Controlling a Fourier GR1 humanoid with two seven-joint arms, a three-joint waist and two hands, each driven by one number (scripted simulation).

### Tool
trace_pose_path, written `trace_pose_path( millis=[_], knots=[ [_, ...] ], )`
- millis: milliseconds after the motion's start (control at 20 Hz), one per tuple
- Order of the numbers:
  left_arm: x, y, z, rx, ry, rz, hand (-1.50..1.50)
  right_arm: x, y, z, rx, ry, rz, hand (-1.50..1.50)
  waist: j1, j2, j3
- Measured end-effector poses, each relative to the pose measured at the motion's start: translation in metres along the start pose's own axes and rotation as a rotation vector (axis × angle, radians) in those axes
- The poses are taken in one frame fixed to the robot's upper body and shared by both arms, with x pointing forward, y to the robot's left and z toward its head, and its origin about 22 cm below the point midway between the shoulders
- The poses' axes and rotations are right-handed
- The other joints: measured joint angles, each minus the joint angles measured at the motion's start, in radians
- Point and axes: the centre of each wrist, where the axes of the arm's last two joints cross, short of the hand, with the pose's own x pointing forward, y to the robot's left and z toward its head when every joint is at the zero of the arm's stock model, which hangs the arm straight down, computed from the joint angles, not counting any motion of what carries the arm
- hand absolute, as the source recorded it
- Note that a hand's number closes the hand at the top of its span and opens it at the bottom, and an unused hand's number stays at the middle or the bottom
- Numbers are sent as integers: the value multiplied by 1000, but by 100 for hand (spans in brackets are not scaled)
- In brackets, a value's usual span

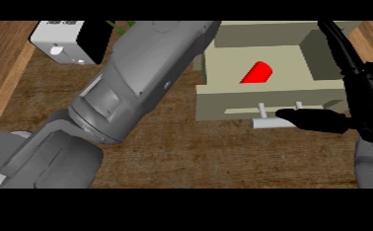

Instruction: Pick up the can, place it into the drawer and close the drawer

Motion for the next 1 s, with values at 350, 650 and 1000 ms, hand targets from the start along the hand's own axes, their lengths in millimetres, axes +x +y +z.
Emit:
trace_pose_path(
  millis=[350,650,1000],
  knots=[
    [-3,7,-4,-4,-3,-18,-150,-21,51,-23,67,12,177,-150,29,-6,-1],
    [0,15,-8,-5,9,6,-150,-42,88,-42,93,3,280,-150,47,-12,-1],
    [3,32,-15,16,7,-5,-150,-64,120,-69,64,21,357,-150,70,-15,-1]
  ],
)
